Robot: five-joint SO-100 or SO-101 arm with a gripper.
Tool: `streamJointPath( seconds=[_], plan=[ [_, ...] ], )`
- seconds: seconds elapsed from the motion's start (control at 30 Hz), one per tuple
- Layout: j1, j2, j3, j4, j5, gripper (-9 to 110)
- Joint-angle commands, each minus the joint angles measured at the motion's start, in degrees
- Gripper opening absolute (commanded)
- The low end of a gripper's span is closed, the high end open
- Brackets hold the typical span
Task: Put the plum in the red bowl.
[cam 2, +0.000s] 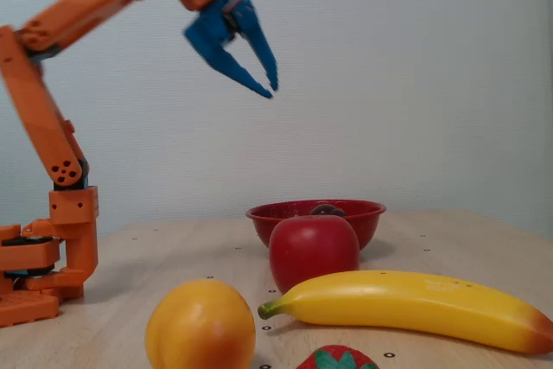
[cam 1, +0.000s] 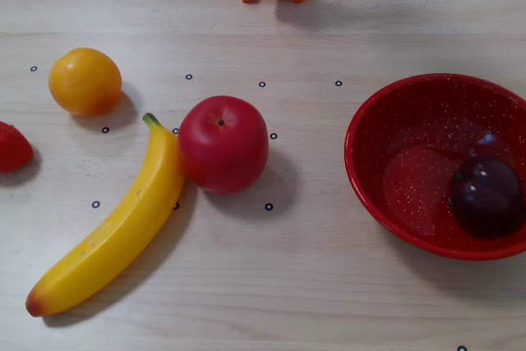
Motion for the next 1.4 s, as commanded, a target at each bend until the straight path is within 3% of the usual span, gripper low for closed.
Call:
streamJointPath(
  seconds=[0.0, 0.17, 0.6, 1.13, 1.37],
  plan=[
    [-4.6, 10.4, 8.7, -6.3, -0.4, 0],
    [-8.3, 26.7, 30.8, -13.1, 1.9, 0],
    [-6.3, 56.9, 65.2, -19.9, -0.4, 0],
    [-5.7, 72.2, 99.2, -42.4, -2.5, 0],
    [-4.7, 72.2, 99.2, -31.7, -3.5, 0]
  ],
)
